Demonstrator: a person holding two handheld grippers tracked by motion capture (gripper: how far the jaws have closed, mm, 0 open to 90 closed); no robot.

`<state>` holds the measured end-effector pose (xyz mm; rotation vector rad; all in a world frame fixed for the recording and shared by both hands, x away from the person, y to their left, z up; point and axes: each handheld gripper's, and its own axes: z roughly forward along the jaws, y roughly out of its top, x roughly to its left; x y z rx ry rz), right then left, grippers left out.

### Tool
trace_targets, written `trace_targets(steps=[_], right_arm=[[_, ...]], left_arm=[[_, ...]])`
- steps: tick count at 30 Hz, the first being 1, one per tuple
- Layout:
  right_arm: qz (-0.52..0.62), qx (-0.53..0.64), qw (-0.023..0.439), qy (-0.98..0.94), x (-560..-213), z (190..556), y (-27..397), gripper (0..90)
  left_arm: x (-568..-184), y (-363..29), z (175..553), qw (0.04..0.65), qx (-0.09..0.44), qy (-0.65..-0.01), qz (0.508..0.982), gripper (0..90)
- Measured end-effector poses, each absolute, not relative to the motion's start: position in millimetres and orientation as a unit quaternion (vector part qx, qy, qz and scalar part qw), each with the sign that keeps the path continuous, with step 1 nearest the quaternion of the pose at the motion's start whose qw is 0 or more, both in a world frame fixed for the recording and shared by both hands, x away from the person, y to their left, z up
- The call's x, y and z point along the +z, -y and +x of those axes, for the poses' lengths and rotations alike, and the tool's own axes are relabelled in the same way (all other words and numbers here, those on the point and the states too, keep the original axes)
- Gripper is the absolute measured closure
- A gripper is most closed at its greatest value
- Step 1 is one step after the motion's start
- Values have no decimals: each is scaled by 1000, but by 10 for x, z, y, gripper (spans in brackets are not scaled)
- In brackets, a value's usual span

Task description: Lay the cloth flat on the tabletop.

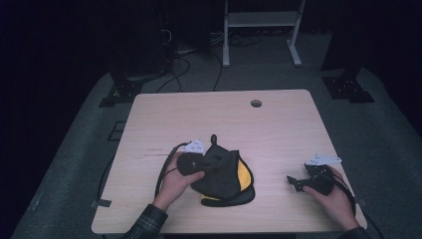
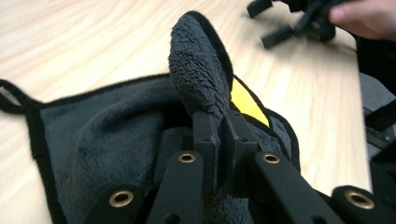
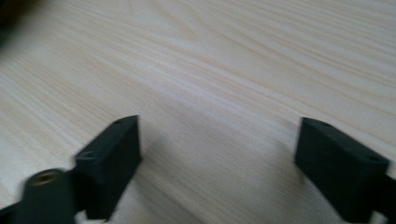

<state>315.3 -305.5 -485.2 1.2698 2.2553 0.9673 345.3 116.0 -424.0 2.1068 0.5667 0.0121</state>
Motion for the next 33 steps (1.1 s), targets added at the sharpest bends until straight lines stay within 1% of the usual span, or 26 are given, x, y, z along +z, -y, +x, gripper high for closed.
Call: trace_targets(steps=[1, 2, 4, 6, 7, 8, 10, 11, 13, 14, 15, 16, 17, 19, 22, 26, 28, 29, 30, 31, 32, 33], right_arm=[[452, 344, 187, -801, -4839, 3148, 3053, 191], [452, 344, 187, -801, -4839, 3148, 3053, 191], [453, 341, 185, -803, -4812, 3145, 3033, 276], [446, 367, 154, -801, -4760, 3128, 2950, 302], [446, 367, 154, -801, -4760, 3128, 2950, 302], [428, 391, 139, -802, -4712, 3094, 2832, 325], [417, 400, 134, -805, -4690, 3073, 2756, 329], [392, 420, 114, -810, -4656, 3019, 2572, 349], [384, 427, 105, -812, -4648, 3002, 2510, 353], [367, 435, 89, -818, -4636, 2954, 2337, 365], [357, 437, 83, -822, -4634, 2930, 2251, 370], [357, 437, 83, -822, -4634, 2930, 2251, 370], [334, 436, 73, -833, -4646, 2887, 2076, 375], [328, 434, 68, -836, -4655, 2874, 2024, 378], [304, 417, 63, -854, -4729, 2823, 1813, 402], [298, 416, 61, -857, -4749, 2806, 1737, 416], [290, 408, 67, -863, -4771, 2796, 1674, 434], [280, 397, 78, -870, -4800, 2778, 1622, 474], [280, 397, 78, -870, -4800, 2778, 1622, 474], [272, 390, 93, -875, -4796, 2751, 1603, 553], [272, 390, 93, -875, -4796, 2751, 1603, 553], [265, 391, 97, -876, -4796, 2734, 1605, 643]], left_arm=[[-4242, -1221, 3417, 463, 5, -231, 856, 848], [-4242, -1221, 3417, 463, 5, -231, 856, 844], [-4253, -1348, 3358, 468, 0, -235, 852, 844], [-4270, -1428, 3332, 470, -1, -240, 849, 845], [-4282, -1465, 3326, 472, -2, -243, 847, 845], [-4296, -1492, 3325, 476, -5, -247, 844, 847], [-4314, -1525, 3334, 479, -12, -250, 841, 847], [-4318, -1529, 3339, 481, -12, -251, 840, 848], [-4316, -1525, 3343, 483, -11, -250, 839, 849], [-4315, -1522, 3342, 483, -11, -250, 839, 849], [-4315, -1520, 3342, 482, -10, -249, 840, 849], [-4314, -1518, 3341, 482, -9, -249, 840, 849], [-4314, -1518, 3342, 483, -9, -249, 839, 850], [-4311, -1518, 3344, 484, -9, -250, 839, 850], [-4310, -1516, 3347, 486, -8, -250, 838, 851], [-4312, -1510, 3349, 486, -8, -249, 837, 851], [-4312, -1508, 3351, 487, -7, -250, 837, 852], [-4312, -1505, 3351, 487, -7, -249, 837, 852], [-4312, -1504, 3351, 487, -7, -249, 837, 852], [-4312, -1502, 3349, 487, -7, -249, 837, 853], [-4311, -1502, 3348, 487, -7, -248, 837, 853], [-4309, -1503, 3349, 487, -6, -248, 837, 853]])
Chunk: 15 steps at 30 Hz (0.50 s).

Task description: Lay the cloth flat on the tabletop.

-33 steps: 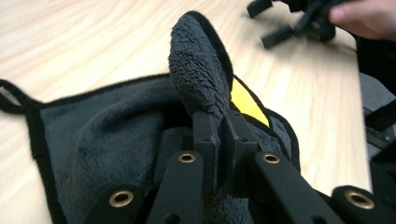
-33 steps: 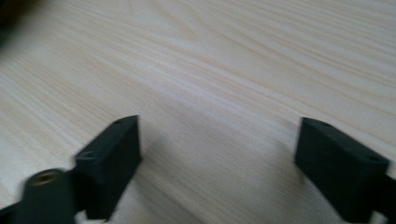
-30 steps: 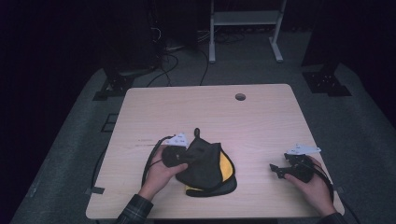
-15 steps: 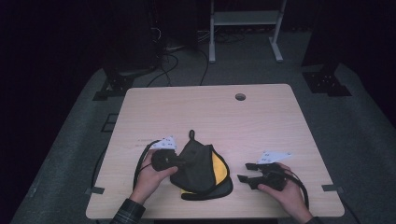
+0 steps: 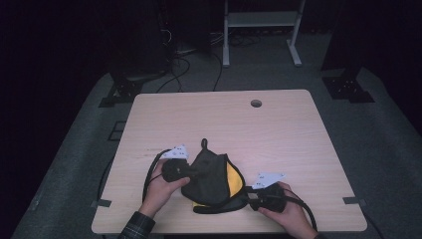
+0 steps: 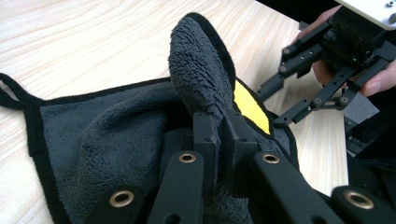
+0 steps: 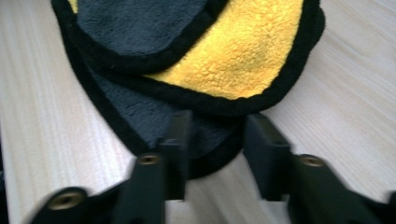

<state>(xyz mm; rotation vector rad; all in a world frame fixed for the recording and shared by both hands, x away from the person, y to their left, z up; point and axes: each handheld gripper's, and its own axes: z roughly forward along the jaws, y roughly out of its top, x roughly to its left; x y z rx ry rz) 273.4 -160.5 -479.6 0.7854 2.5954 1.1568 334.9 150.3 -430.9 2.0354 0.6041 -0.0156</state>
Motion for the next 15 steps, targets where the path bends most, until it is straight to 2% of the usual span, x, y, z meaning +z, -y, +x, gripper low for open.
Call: trace_targets(steps=[1, 4, 5, 15], right_arm=[[265, 391, 97, -876, -4796, 2734, 1605, 643], [265, 392, 84, -877, -4789, 2714, 1617, 822], [270, 387, 84, -878, -4777, 2716, 1628, 845], [355, 384, 124, -843, -4621, 2972, 2075, 864]], left_arm=[[-4309, -1503, 3349, 487, -6, -248, 837, 853], [-4297, -1511, 3347, 489, -7, -246, 837, 853], [-4294, -1514, 3346, 488, -5, -244, 838, 853], [-4265, -1537, 3283, 493, -9, -238, 837, 854]])
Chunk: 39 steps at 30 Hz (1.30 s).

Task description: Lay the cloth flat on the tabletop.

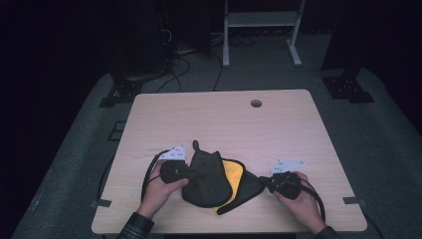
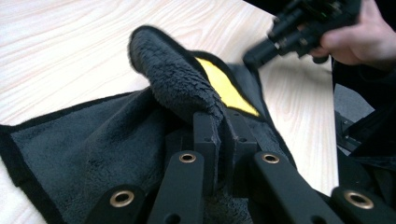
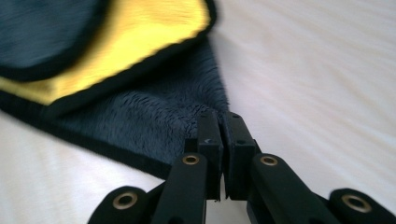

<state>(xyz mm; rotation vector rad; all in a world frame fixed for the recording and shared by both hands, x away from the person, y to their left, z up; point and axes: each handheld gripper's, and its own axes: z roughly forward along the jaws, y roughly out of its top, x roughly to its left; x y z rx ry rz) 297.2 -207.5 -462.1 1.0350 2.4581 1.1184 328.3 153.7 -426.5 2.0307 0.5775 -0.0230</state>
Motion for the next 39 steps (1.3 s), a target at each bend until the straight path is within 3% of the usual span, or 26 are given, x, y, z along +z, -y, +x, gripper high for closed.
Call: trace_targets(steps=[16, 19, 21, 22, 25, 31, 39], right_arm=[[421, 342, 192, -818, -4582, 3533, 2590, 865], [422, 351, 186, -815, -4595, 3582, 2626, 856], [419, 361, 180, -814, -4587, 3583, 2646, 807], [421, 367, 181, -810, -4572, 3577, 2659, 733], [430, 381, 174, -800, -4530, 3560, 2707, 620], [432, 393, 167, -794, -4512, 3471, 2773, 537], [417, 402, 149, -801, -4533, 3332, 2713, 499]], left_arm=[[-4314, -1547, 3072, 474, -40, -206, 855, 841], [-4300, -1526, 3049, 480, -42, -200, 853, 696], [-4257, -1536, 3090, 491, -35, -210, 845, 611], [-4235, -1549, 3126, 493, -31, -214, 843, 595], [-4182, -1572, 3279, 496, -5, -235, 836, 546], [-4216, -1500, 3658, 470, 40, -276, 837, 476], [-4552, -1289, 4084, 409, 64, -312, 855, 480]])
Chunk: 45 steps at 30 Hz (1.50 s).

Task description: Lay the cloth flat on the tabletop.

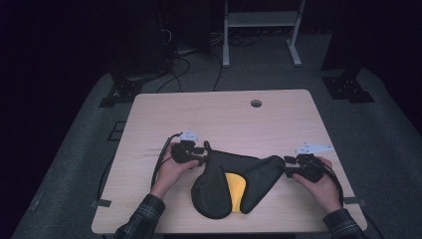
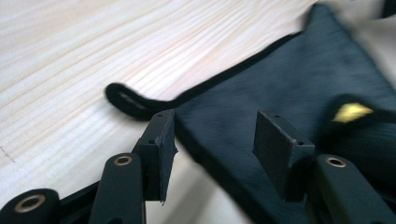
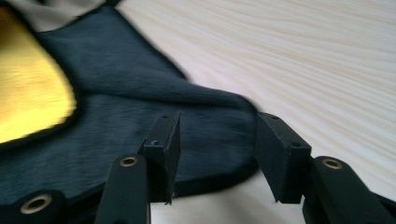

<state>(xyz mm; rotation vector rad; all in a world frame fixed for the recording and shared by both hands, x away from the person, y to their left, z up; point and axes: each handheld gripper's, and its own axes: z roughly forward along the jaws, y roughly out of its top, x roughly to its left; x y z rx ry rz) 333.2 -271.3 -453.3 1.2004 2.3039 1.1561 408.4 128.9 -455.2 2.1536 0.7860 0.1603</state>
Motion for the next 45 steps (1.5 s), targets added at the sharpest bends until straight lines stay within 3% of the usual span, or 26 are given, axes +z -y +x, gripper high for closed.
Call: trace_targets(steps=[6, 11, 16, 19, 24, 27, 36, 45], right_arm=[[372, 410, 127, -823, -4526, 3232, 2396, 488], [342, 396, 104, -846, -4607, 3170, 2135, 488], [318, 405, 90, -853, -4595, 3122, 1923, 480], [310, 401, 88, -858, -4614, 3147, 1808, 490], [303, 374, 77, -873, -4715, 3166, 1635, 615], [303, 379, 85, -870, -4703, 3184, 1632, 855], [337, 370, 130, -856, -4596, 3272, 1860, 872], [410, 361, 184, -817, -4514, 3482, 2372, 872]], left_arm=[[-4668, -1164, 4279, 393, 71, -316, 861, 504], [-4706, -1114, 4307, 377, 84, -313, 868, 576], [-4699, -1115, 4299, 366, 94, -299, 876, 780], [-4690, -1089, 4278, 362, 97, -297, 878, 841], [-4691, -1127, 4265, 365, 92, -300, 876, 849], [-4678, -1158, 4251, 372, 90, -307, 871, 853], [-4585, -1396, 4177, 393, 93, -328, 854, 857], [-4514, -1776, 4058, 409, 98, -358, 834, 857]])
